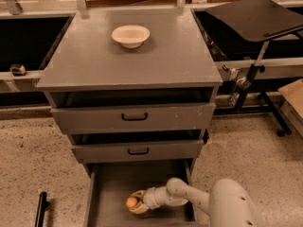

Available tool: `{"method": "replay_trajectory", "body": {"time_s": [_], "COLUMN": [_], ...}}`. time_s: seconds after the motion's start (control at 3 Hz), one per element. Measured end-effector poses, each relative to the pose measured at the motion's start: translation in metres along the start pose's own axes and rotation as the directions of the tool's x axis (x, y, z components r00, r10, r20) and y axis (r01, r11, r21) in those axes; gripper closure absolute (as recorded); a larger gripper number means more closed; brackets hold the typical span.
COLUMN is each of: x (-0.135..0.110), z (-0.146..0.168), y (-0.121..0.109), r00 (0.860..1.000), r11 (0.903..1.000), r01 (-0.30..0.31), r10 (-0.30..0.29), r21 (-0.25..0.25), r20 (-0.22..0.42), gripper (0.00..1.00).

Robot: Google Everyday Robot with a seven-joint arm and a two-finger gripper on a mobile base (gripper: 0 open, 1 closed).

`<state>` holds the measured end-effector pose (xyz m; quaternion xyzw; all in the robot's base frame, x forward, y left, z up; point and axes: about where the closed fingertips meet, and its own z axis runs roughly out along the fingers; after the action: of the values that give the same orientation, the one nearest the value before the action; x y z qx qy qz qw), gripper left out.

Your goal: Pick orange from bottom drawer and place on counter

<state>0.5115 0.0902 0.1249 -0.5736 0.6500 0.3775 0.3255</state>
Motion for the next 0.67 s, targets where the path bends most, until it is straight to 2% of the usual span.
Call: {"method": "replay_trajectory", "body": {"time_s": [0.33, 0.67], "x": [-0.047, -0.113], "z": [-0.05, -0.137], "y": [-0.026, -0.001], "r00": [0.987, 0.939], "r11": [0.9881, 0.9497], "r01": [0.131, 0.296], "r10": [-0.137, -0.309], "r21": [0.081, 0.103], "r20": [0.08, 0.149], "gripper": [1.0, 1.0]}}
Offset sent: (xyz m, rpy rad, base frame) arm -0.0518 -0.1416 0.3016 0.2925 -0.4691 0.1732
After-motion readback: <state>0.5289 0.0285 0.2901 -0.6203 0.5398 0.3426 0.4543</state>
